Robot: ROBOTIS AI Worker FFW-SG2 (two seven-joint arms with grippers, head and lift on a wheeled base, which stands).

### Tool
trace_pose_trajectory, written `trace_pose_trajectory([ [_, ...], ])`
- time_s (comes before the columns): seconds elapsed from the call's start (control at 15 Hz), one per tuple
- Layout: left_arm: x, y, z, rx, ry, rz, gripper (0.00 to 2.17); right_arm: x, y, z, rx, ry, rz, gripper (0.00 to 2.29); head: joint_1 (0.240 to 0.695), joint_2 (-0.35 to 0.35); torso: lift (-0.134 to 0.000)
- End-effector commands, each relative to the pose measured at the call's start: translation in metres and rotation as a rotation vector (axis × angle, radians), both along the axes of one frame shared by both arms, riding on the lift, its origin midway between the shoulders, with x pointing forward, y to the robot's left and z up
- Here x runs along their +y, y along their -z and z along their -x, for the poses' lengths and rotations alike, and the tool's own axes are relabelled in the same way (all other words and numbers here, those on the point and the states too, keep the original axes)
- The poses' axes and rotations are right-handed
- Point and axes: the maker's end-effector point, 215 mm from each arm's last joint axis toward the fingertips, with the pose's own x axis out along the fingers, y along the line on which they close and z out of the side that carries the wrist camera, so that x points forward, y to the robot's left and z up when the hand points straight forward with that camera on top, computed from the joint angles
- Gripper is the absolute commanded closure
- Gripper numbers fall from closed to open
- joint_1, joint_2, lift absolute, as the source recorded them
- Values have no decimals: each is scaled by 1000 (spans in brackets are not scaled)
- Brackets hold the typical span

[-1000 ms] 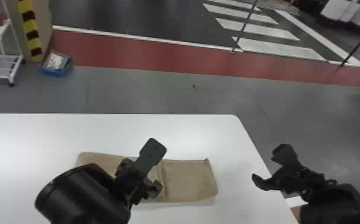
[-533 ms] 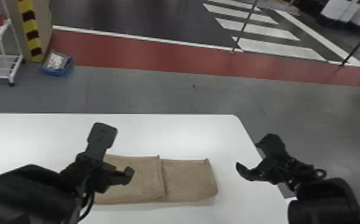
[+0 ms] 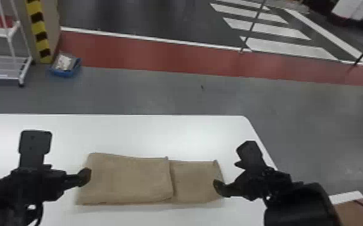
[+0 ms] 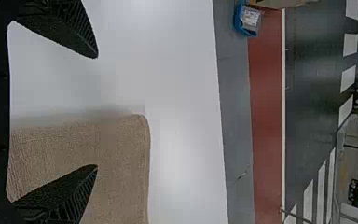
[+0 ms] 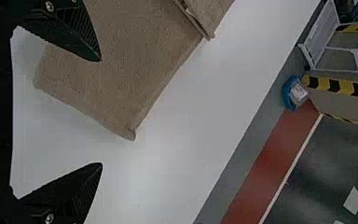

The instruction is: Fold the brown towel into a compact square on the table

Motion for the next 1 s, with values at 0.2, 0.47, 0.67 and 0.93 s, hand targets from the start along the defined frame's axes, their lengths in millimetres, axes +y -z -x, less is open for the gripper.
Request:
trace_pose_trajectory([
  [0.2, 6, 19, 19, 11, 1, 9, 39, 63, 1, -16, 70, 113, -131, 83, 695, -202, 0],
  [0.47, 7, 28, 29, 17, 4, 20, 39, 99, 24, -18, 154, 141, -171, 97, 695, -159, 0],
  [0.67, 6, 27, 28, 12, 10, 25, 39, 103, 40, -7, 202, 161, -171, 124, 695, -131, 0],
  [0.93, 4, 27, 29, 13, 15, 30, 39, 113, 48, -7, 219, 165, -178, 124, 695, -119, 0],
])
